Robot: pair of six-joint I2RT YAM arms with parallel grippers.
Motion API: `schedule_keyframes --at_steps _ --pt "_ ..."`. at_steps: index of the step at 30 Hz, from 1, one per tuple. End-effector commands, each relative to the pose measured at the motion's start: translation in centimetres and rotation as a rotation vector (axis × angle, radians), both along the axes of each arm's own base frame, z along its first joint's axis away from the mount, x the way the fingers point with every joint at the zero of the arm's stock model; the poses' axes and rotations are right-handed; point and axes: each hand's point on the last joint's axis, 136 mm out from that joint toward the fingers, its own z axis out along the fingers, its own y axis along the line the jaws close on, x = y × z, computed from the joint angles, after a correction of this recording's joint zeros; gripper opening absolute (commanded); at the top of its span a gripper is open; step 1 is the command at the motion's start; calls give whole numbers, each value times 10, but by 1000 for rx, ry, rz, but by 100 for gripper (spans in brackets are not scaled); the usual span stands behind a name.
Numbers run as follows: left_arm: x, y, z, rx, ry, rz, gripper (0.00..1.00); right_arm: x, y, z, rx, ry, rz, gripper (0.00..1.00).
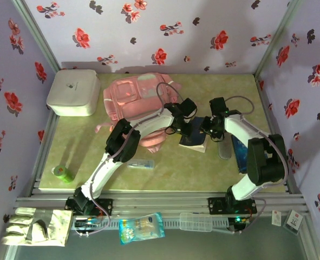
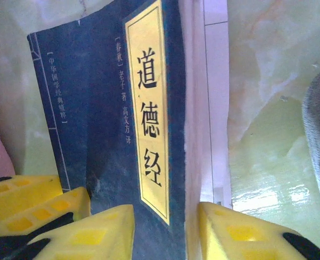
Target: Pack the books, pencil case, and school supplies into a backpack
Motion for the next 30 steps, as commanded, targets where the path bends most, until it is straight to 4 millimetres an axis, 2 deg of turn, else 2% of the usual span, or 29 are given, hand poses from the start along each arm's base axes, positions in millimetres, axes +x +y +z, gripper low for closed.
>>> schedule_keyframes --at_steps 1,6,9,11,14,17,19,22,25,30 --pt "-16 14 -44 108 59 -43 30 8 1 14 1 -50 -5 30" --pt "-12 12 -33 100 33 -44 30 7 -2 12 -15 -48 -13 17" --pt "-7 10 -19 87 0 -39 30 7 -4 15 -29 -61 -7 11" --pt "1 10 -2 75 -40 -30 31 9 -4 20 -33 -83 6 9" --pt "15 10 37 28 -105 -12 35 14 -4 34 -29 -144 27 7" --pt "32 16 86 -41 -174 20 40 17 -6 53 -20 -209 40 7" --pt "43 27 120 -88 -218 50 47 21 -6 68 1 -261 48 7" --pt "56 50 157 -158 -251 115 60 25 -1 92 60 -336 62 7" --pt "60 67 181 -274 -215 167 72 30 13 121 155 -420 102 8" --pt "62 82 202 -537 -84 227 88 35 45 166 351 -532 189 10"
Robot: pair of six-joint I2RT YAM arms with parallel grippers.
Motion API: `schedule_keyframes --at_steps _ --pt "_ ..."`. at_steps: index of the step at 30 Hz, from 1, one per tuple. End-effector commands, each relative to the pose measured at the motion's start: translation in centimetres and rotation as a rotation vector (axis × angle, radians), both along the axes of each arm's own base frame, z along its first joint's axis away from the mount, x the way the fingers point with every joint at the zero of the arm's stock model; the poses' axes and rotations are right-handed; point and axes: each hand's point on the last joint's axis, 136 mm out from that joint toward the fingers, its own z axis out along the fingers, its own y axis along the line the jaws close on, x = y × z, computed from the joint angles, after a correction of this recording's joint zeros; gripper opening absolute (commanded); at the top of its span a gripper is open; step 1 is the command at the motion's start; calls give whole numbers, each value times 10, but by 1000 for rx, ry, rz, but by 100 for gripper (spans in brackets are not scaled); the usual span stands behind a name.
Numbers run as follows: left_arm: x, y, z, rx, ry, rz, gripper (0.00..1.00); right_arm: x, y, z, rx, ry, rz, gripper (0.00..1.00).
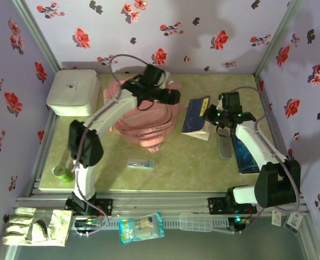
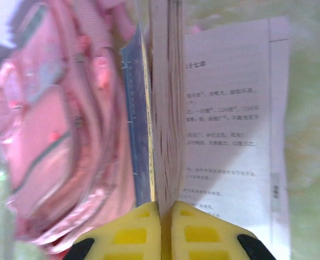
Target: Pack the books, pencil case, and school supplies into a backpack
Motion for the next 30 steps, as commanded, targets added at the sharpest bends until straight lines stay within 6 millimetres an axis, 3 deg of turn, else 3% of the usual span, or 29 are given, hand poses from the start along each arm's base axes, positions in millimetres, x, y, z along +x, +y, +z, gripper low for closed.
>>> schedule_keyframes --at_steps 1,5,9,17,20,24,27,29,30 --pt "-7 -8 -2 -221 123 -34 91 12 33 61 187 -168 128 10" --pt "-2 -4 0 -378 171 -27 95 15 54 81 328 -200 197 10" --pt "0 -5 -13 -403 230 -24 96 18 69 92 437 -221 244 10" --pt "-3 -21 -12 -495 288 -94 93 20 90 93 532 -196 306 10" --pt "-3 -20 -12 -501 299 -100 83 23 89 85 513 -178 295 11" --pt "-1 -12 -9 -507 293 -87 58 28 79 63 398 -135 252 14" --pt "3 -2 -2 -526 264 -75 27 33 66 39 277 -100 207 27" --pt "6 8 4 -538 238 -63 14 36 57 28 214 -87 170 37" --pt "9 13 6 -545 229 -52 12 38 53 24 191 -83 151 43"
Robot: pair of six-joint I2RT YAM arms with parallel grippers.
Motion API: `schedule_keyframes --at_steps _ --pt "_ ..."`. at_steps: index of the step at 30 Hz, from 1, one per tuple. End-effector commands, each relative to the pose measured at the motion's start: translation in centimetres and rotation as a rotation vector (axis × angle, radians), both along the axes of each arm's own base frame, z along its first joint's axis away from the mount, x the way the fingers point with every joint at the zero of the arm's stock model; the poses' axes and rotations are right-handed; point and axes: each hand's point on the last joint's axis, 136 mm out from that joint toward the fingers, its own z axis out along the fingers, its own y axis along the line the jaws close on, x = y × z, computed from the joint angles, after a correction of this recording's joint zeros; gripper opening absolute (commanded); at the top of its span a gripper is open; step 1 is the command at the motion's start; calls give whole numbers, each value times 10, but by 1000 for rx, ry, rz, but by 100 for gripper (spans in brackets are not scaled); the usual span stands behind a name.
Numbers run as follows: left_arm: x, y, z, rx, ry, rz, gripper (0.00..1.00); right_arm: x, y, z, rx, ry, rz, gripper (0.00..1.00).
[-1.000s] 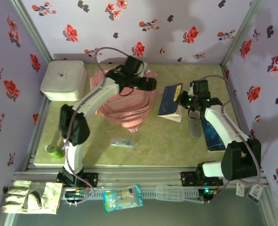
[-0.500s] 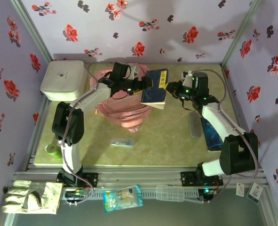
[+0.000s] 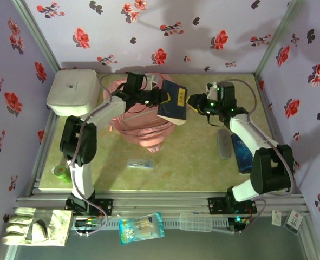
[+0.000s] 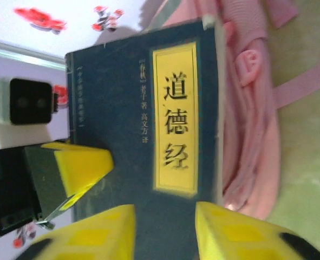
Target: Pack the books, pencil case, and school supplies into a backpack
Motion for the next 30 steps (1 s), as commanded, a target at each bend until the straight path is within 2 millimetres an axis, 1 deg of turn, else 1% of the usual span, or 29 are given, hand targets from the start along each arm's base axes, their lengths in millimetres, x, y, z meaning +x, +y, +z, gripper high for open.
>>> schedule_keyframes --at_steps 1,4,7,9,11,14,17,21,24,28,30 --pt "7 19 34 -63 -84 24 9 9 -17 -14 -135 -8 -62 49" --pt "16 38 42 -72 -100 78 3 14 -17 -16 -105 -4 -101 65" --pt "25 55 52 -63 -130 148 0 20 -11 -12 -32 -9 -129 74" --pt "31 66 61 -58 -149 204 0 22 -2 -9 11 -5 -128 77" --pt "37 76 69 -53 -166 263 0 24 9 -3 54 -18 -138 83" --pt "44 88 86 -67 -198 349 0 26 29 7 145 -24 -143 91" --pt "49 95 104 -113 -227 412 0 27 53 22 253 -26 -126 93" --pt "53 100 125 -179 -264 459 0 23 85 48 385 -38 -97 94" --pt "55 102 139 -225 -287 482 0 19 106 62 453 -46 -81 95" --pt "55 104 154 -290 -304 503 0 22 122 72 547 -53 -87 96" --pt "54 105 160 -316 -309 515 0 27 128 79 603 -59 -87 96"
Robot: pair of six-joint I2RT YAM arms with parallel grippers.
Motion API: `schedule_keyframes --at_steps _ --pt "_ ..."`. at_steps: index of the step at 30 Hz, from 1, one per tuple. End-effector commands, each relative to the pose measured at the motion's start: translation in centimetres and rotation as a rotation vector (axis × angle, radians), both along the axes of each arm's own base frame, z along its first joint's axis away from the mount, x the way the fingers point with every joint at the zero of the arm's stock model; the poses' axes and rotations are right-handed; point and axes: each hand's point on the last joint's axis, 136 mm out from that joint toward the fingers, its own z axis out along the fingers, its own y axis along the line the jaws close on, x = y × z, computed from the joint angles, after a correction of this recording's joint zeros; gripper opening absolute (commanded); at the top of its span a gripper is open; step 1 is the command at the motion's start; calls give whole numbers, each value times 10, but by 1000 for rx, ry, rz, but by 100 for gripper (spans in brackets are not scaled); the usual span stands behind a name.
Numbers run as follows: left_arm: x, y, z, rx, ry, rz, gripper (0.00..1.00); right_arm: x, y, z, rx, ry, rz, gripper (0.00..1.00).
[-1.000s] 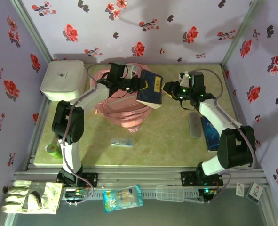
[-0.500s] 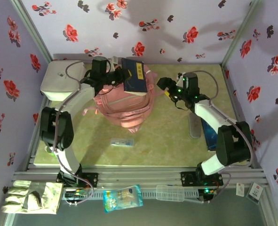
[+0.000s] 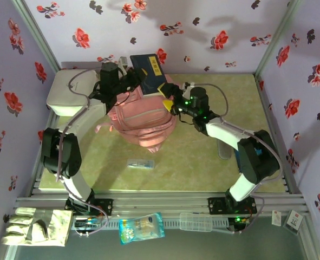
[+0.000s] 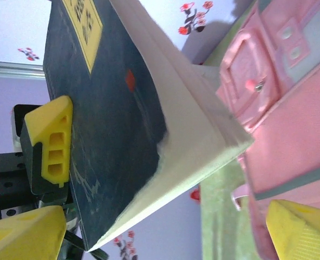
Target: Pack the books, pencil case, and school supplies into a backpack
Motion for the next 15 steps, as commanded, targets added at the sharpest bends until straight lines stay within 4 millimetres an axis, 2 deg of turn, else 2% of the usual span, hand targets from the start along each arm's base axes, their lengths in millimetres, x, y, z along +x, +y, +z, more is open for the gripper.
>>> schedule_keyframes --at_steps 1,7,15 --pt "-5 10 57 -112 -131 38 0 16 6 45 176 -73 -42 96" --pt "-8 12 66 -165 -139 49 0 24 26 66 264 -109 -27 94" --pt "-9 20 65 -236 -121 92 0 38 27 71 314 -157 -72 72"
